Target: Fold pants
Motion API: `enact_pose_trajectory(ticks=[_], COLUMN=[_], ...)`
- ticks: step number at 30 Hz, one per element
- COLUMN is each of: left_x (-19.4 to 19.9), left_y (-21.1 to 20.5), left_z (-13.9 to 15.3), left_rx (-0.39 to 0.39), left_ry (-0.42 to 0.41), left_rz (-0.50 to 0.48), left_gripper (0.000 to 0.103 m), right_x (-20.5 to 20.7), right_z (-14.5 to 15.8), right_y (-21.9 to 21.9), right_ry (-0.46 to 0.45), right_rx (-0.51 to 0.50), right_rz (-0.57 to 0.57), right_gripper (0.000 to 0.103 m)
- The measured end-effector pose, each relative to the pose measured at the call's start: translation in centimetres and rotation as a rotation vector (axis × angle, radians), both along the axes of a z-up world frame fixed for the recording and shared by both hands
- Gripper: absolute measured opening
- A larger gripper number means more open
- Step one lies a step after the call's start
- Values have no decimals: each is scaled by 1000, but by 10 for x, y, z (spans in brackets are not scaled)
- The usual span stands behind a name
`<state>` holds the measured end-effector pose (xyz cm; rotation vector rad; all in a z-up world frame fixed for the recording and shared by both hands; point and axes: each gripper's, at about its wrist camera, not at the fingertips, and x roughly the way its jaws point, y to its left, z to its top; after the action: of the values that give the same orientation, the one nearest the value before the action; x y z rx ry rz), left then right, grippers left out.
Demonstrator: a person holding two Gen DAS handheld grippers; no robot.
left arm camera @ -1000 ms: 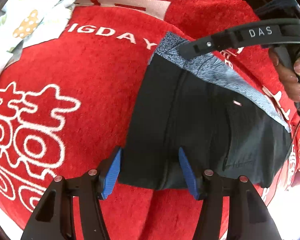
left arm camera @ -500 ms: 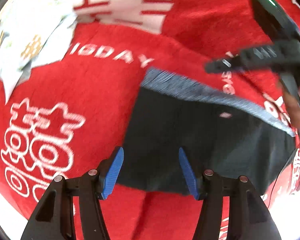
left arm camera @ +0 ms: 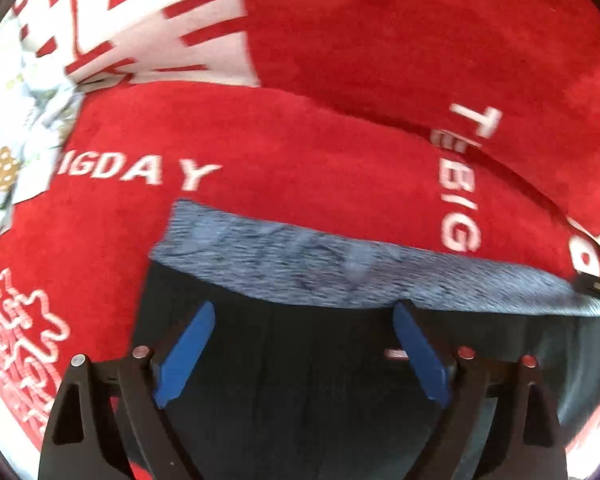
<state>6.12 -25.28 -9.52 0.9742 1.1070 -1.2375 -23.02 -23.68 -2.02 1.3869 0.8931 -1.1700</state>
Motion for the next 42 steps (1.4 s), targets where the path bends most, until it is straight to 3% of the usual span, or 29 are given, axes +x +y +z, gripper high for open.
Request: enact_pose_trajectory(ticks=[2, 6, 10, 12, 14, 19, 25, 30, 31, 32, 36, 39, 40, 42], left_x=[0, -28, -73, -87, -93, -91, -95, -103, -104, -105, -106, -104, -104, -105], left_y=[2, 22, 46, 55, 62, 60, 55, 62, 63, 64, 63, 69, 68, 66], left_z=[12, 39, 27, 13, 13, 14, 8, 9, 9, 9, 5, 9, 9, 15], left_rx=[9, -10, 44, 90, 49, 69, 74, 68, 68, 68, 62, 57, 63, 85], left_ry=[-23, 43, 50, 34, 0, 13, -3, -7, -7, -7, -6, -11, -15, -30], left_rz=[4, -56, -130, -130, -150, -177, -185, -191, -194, -197, -202, -207, -206, -205], left_gripper=[92, 92, 92, 92, 92, 93, 96, 97, 97, 97, 97, 98, 98, 98], right_x=[-19, -48, -64, -69, -65, -73, -78, -89, -90, -93, -91, -99, -103, -112], right_z=[15, 32, 21, 9, -4, -13, -12, -14, -15, -14, -7, -16, -16, -1], right_y=[19, 75, 135, 159, 175, 186, 198, 188, 185, 184, 189, 210, 215, 219], right_ry=[-74, -250, -424, -467, -482, -554, -536, -556, -557, -538, -480, -411, -375, -325], right_rx=[-5, 23, 102, 139, 165, 151, 162, 96, 94, 92, 75, 146, 176, 161], right_rz=[-30, -111, -246, -300, -333, -413, -438, -465, -472, -469, -425, -449, -446, -397], right_gripper=[39, 44, 44, 44, 44, 44, 44, 46, 39, 8, 7, 7, 11, 11])
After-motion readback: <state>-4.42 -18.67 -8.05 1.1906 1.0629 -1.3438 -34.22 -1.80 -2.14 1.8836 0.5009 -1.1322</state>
